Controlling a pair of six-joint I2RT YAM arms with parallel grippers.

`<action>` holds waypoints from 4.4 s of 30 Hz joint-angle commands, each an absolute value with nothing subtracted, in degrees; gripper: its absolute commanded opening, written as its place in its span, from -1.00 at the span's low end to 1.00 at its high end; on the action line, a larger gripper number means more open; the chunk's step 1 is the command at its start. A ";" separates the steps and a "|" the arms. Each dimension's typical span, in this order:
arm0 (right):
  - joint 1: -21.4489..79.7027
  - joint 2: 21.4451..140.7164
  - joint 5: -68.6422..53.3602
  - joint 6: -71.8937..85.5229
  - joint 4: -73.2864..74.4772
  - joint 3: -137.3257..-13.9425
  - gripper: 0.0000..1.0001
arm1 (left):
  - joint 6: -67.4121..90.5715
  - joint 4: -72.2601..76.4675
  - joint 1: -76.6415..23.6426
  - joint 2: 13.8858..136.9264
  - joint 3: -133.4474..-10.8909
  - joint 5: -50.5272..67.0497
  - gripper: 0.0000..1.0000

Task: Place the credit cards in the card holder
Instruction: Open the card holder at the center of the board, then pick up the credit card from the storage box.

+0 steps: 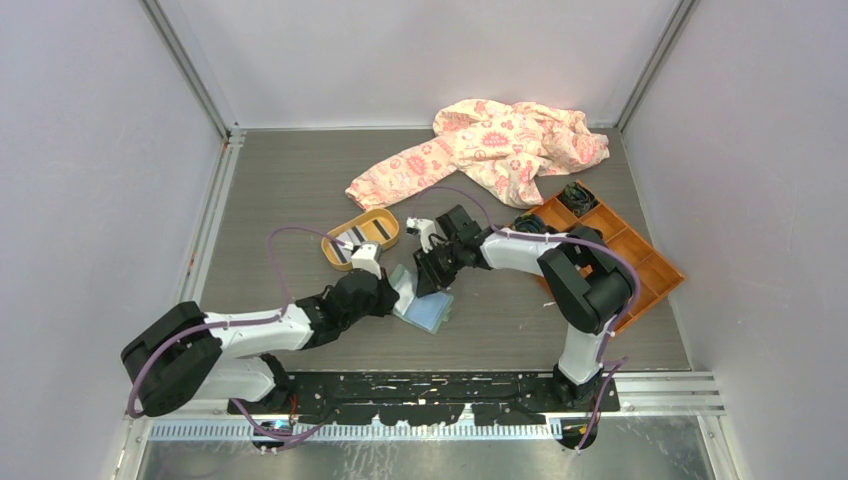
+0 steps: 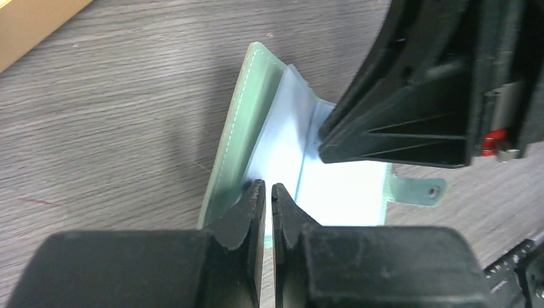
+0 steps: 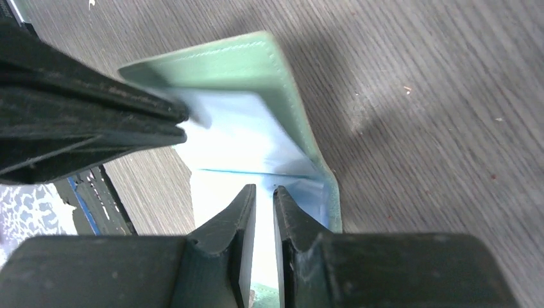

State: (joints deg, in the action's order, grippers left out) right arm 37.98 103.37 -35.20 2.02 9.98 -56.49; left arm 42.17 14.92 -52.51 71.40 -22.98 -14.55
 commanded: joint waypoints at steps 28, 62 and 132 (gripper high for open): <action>49.38 92.84 -20.70 -53.11 21.33 -48.19 -0.45 | 49.12 23.96 -50.91 75.17 -15.57 -10.81 -0.80; 29.94 75.20 -43.25 -33.23 33.83 -58.83 -0.23 | 32.89 -11.69 -44.05 61.14 -41.82 -1.25 -0.29; 29.49 110.60 -28.58 2.20 18.32 -78.63 0.49 | 55.34 -19.96 -26.31 98.76 -66.84 9.62 -1.00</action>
